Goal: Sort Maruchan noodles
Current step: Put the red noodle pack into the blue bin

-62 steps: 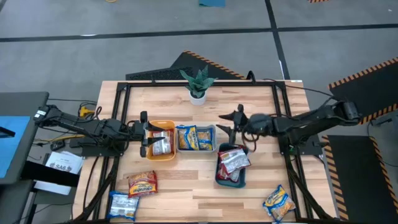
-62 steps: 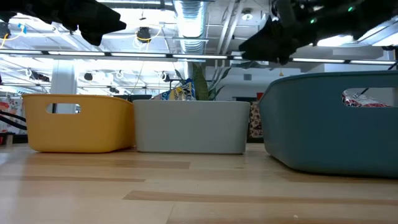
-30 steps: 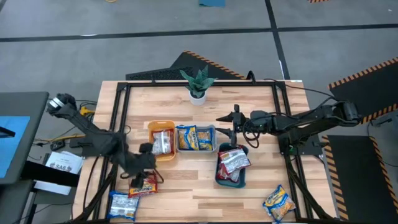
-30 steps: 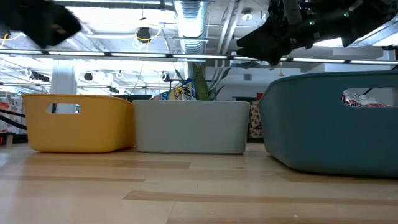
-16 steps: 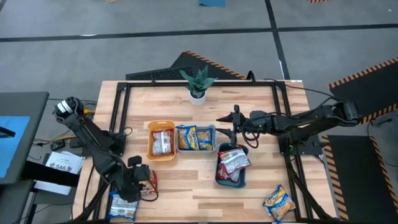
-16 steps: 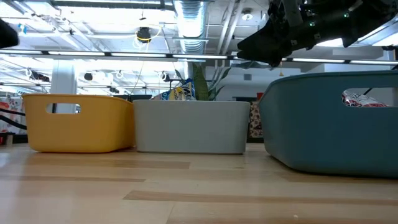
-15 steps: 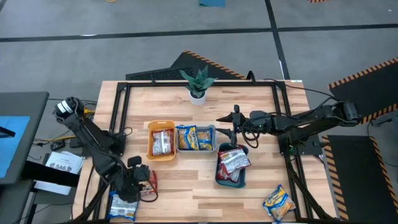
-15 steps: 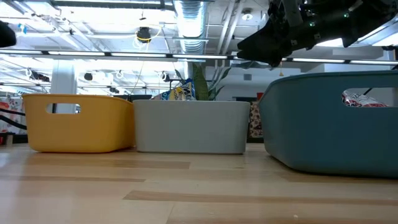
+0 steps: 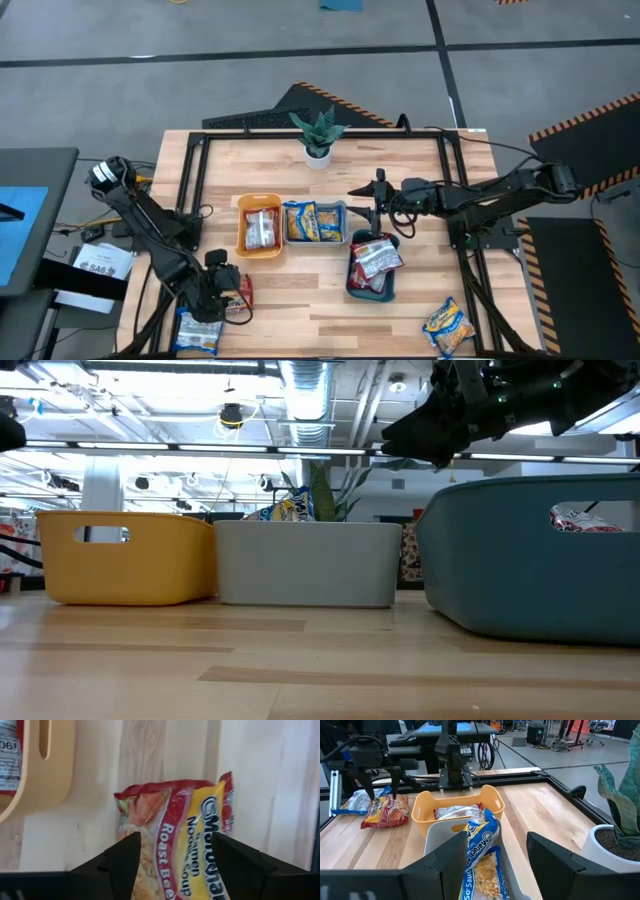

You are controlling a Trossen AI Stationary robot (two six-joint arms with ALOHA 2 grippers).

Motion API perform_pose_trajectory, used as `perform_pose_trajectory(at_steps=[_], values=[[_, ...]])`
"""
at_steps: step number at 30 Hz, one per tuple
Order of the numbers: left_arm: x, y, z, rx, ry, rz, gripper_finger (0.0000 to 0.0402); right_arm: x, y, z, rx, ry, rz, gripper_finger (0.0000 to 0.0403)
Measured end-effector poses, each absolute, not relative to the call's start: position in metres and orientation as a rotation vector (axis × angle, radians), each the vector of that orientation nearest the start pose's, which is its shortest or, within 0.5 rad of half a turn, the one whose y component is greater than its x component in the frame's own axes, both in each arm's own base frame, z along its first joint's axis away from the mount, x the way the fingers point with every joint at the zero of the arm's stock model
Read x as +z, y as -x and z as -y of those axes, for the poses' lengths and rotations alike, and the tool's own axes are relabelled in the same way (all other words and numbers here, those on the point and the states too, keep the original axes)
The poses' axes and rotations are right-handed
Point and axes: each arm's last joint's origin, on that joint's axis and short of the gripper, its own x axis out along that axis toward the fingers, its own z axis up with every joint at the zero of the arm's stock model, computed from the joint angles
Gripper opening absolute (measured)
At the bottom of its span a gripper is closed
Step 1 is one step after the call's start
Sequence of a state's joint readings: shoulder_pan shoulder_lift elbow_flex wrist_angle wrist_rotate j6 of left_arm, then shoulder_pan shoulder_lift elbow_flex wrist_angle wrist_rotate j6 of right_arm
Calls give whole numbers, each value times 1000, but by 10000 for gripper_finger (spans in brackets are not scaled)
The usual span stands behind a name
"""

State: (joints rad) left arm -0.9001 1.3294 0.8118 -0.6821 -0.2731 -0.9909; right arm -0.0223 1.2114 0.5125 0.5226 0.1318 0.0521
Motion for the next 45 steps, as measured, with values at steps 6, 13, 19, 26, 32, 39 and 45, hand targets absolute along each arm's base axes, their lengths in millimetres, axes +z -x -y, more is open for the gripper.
perform_pose_trajectory(at_steps=[6, 13, 19, 26, 32, 39, 45], values=[[192, -154, 183, -11, 171, -1178, 234, 220, -248, 9, -159, -41, -197, 226], [165, -161, 190, -18, 72, -1298, 234, 220, -248, 9, -160, -41, -196, 226], [161, -166, 187, -15, 32, -1302, 204, 220, -248, 9, -161, -41, -197, 226], [169, -167, 179, -37, 14, -1288, 25, 219, -247, 11, -169, -41, -203, 226], [200, -172, 175, -101, 53, -1200, 1, 218, -247, 13, -176, -43, -213, 226], [267, -188, 161, -164, -1, -894, 0, 219, -247, 13, -176, -43, -206, 226], [281, -207, 141, -189, -85, -830, 0, 219, -247, 13, -176, -41, -208, 226]])
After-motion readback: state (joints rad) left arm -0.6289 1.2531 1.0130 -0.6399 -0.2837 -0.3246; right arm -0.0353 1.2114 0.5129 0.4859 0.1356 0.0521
